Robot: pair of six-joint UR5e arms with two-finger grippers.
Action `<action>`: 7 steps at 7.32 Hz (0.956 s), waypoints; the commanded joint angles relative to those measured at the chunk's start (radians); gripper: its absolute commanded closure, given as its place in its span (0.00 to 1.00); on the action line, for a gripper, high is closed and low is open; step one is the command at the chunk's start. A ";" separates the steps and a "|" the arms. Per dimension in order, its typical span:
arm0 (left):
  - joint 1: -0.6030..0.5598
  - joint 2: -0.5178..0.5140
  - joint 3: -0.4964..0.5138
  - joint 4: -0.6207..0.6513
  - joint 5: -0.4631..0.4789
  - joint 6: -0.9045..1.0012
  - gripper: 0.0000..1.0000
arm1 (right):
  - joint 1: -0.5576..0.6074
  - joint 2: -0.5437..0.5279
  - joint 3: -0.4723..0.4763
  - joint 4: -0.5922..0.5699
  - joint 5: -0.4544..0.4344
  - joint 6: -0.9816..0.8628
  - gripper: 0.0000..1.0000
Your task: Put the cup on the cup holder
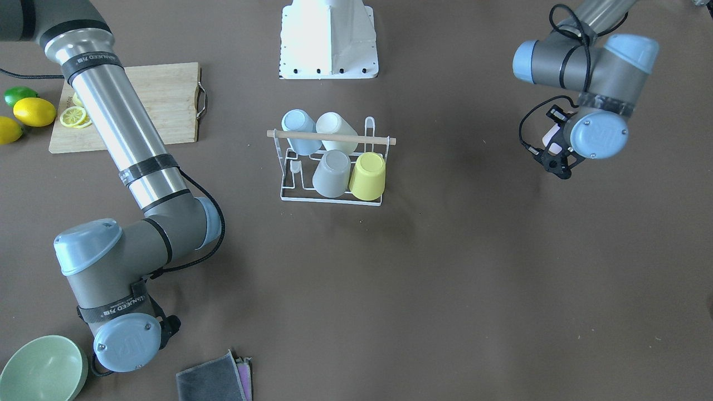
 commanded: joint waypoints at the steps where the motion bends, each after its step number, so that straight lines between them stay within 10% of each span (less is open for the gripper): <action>1: 0.004 0.117 -0.105 -0.429 -0.004 -0.216 0.74 | -0.003 0.006 -0.020 -0.001 0.004 0.003 0.00; 7: 0.016 0.207 -0.096 -1.589 -0.006 -0.708 0.74 | -0.022 0.011 -0.040 -0.040 0.017 0.012 0.00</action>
